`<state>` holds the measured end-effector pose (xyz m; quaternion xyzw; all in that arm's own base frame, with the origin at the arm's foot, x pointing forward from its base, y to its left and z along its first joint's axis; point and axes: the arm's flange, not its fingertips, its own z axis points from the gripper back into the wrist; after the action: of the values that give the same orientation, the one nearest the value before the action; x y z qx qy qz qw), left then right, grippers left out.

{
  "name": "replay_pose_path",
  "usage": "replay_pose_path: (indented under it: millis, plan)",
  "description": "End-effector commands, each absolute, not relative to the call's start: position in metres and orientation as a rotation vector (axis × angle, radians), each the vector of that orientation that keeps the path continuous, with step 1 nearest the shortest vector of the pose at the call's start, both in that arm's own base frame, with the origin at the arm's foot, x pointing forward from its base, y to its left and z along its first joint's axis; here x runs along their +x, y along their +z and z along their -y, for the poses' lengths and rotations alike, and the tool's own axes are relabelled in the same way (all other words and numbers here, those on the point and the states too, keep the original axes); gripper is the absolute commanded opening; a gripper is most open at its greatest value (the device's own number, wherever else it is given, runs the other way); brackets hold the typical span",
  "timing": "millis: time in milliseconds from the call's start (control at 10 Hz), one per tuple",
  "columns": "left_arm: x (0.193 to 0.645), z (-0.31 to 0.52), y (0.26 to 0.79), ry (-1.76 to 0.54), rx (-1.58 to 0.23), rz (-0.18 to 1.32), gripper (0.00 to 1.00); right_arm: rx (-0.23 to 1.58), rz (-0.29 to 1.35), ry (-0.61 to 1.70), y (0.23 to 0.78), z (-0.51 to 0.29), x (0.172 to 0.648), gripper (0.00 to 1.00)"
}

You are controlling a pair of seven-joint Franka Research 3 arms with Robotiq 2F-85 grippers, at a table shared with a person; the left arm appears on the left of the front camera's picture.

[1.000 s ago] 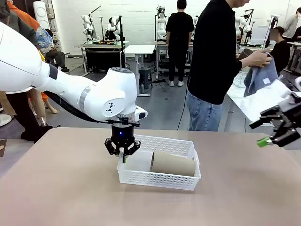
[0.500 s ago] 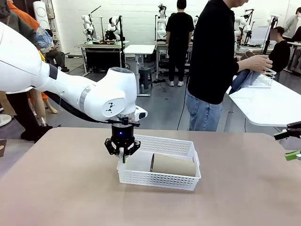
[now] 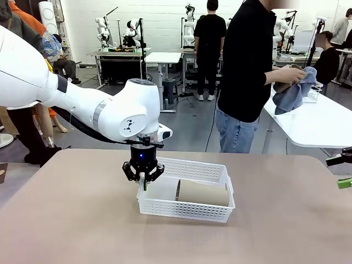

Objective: Clean and organize the cups into the basket.
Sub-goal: Pick up the Organizing basket and move it to the center of the table, then pick up the Reusable plastic cup from the right side of the table and place it inside the Organizing basket, then pick up the Reusable plastic cup from the right side of the table and stack it inside the Organizing basket in the center of the table.

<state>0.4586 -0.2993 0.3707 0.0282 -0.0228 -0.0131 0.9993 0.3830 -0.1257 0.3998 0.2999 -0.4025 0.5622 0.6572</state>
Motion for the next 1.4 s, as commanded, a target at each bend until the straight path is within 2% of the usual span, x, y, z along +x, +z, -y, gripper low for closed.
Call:
replay_pose_path:
  millis: [0,1300]
  plan:
    - [0.4582,0.3002,0.3726,-0.022,0.059,0.051,0.00,0.671,0.905,1.301,0.4035,0.1251,0.3802,1.00]
    - [0.4582,0.3002,0.3726,-0.022,0.059,0.051,0.00,0.671,0.905,1.301,0.4035,0.1251,0.3802,1.00]
